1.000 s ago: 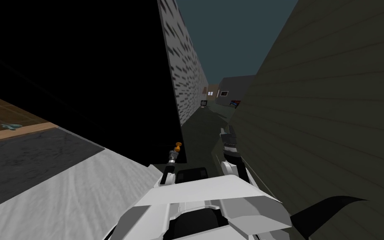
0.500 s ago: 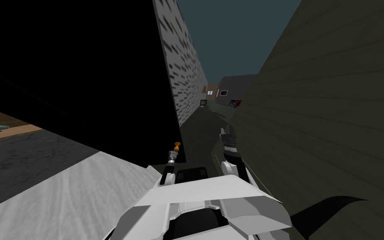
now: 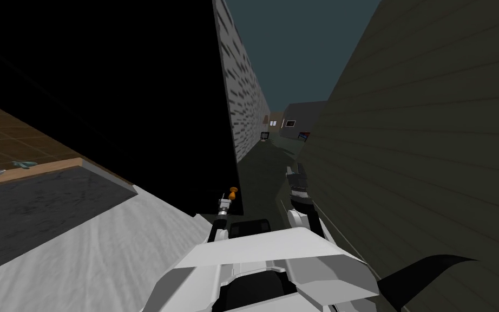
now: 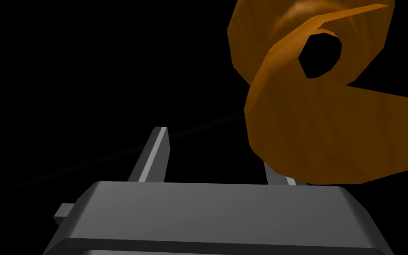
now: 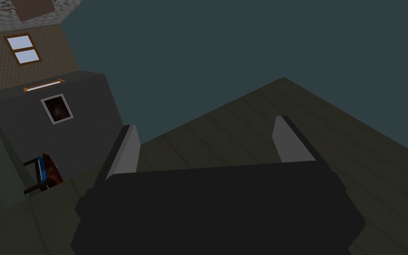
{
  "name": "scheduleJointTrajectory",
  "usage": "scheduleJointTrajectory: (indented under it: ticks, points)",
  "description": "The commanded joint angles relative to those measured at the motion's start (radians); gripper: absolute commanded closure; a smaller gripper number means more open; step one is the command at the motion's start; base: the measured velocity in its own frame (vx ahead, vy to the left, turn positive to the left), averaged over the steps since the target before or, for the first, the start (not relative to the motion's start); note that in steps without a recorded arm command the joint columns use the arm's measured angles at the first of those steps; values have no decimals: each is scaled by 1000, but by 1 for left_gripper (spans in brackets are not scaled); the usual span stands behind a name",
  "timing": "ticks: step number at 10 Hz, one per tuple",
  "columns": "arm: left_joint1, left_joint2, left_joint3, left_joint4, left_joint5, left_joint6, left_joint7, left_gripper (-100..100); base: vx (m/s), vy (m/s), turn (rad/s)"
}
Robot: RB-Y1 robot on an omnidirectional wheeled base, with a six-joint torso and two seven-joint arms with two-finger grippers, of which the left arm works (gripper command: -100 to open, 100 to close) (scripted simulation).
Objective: Push the door open
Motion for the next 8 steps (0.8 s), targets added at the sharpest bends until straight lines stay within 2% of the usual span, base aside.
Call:
scheduleJointTrajectory:
  ticks: [1, 3, 4, 7, 8]
  points:
    - [-7, -18, -28, -6, 3, -10, 26, -100, -68, 36, -9]
    - [16, -27, -57, -31, 33, -23, 82, -100, -59, 30, -29]
    - [16, -27, -57, -31, 33, -23, 82, -100, -45, 29, -19]
    - [40, -36, -87, -57, 64, -36, 139, -100, -46, 28, -7]
    - [40, -36, -87, -46, 64, -36, 139, -100, -42, 17, -59]
